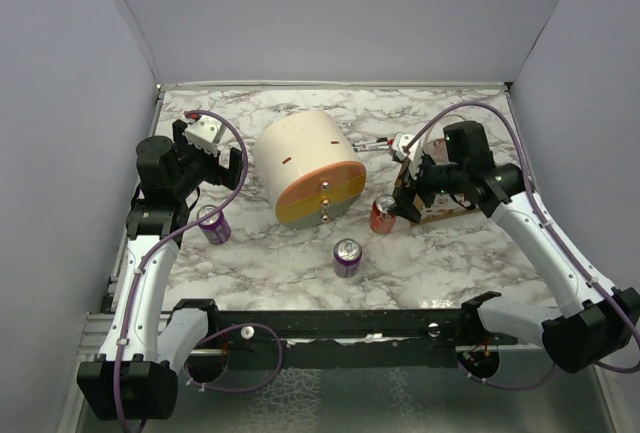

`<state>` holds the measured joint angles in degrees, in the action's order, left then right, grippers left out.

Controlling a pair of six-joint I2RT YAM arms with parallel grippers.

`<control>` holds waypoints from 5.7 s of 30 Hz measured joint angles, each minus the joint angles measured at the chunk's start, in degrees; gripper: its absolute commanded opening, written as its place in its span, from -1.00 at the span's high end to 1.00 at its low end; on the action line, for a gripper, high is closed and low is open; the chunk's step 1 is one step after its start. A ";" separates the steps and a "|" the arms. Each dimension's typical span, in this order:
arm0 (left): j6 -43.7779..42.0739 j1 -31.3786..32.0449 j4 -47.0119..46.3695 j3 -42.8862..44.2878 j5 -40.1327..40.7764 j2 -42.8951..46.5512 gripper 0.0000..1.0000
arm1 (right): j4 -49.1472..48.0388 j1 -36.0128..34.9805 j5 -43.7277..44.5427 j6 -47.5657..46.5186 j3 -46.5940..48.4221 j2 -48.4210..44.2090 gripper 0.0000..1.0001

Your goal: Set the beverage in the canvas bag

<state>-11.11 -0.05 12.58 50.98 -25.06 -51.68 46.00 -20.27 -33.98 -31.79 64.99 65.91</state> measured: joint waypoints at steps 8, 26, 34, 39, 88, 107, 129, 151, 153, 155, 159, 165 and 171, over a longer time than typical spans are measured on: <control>-0.02 0.00 0.00 0.00 -0.02 -0.02 -0.99 | -2.25 -2.60 3.65 -0.74 -2.82 4.26 -0.94; -0.42 0.00 0.00 0.00 -0.02 -1.09 -0.99 | -9.44 -3.63 7.39 -1.62 -6.80 14.56 -0.88; -0.39 0.00 0.00 0.00 -0.09 -1.68 -0.99 | -11.89 -3.67 7.37 -1.51 -8.26 18.10 -0.40; -0.61 0.00 0.00 -0.02 -0.11 -1.68 -0.99 | -12.90 -3.74 7.37 -1.33 -8.52 18.36 -0.14; -1.33 0.00 2.69 2.91 -0.22 -9.31 -0.99 | 0.70 15.82 12.68 10.51 9.94 -7.67 0.41; -0.15 0.00 2.47 2.01 -0.61 -4.37 -0.99 | 0.76 18.16 13.60 10.56 8.22 -9.25 0.41; 0.48 0.00 1.60 0.57 -1.86 -2.93 -0.99 | 1.33 18.51 22.36 10.51 8.11 1.49 0.44; 0.28 0.00 2.47 0.66 -1.92 -3.52 -0.99 | 7.43 18.51 25.20 6.10 9.11 9.07 0.48; 0.28 0.00 2.49 0.66 -1.92 -3.52 -0.99 | 7.61 18.51 25.75 5.95 9.11 9.07 0.48; 0.28 0.00 2.47 0.66 -1.92 -3.52 -0.99 | 7.76 18.51 26.05 5.81 9.11 9.09 0.48; 0.28 0.00 2.47 0.66 -1.92 -3.52 -0.99 | 7.98 18.51 26.29 5.75 9.09 9.31 0.48; 0.28 0.00 2.47 0.66 -1.92 -3.52 -0.99 | 7.93 18.51 27.17 5.57 8.57 10.40 0.49; 0.28 0.00 2.45 0.63 -1.92 -3.52 -0.99 | 7.61 18.51 27.39 5.55 6.69 11.32 0.49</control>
<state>-10.83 -0.05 15.03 51.62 -26.98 -55.20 53.60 -1.76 -6.59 -26.24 71.68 77.23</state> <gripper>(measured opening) 0.992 0.656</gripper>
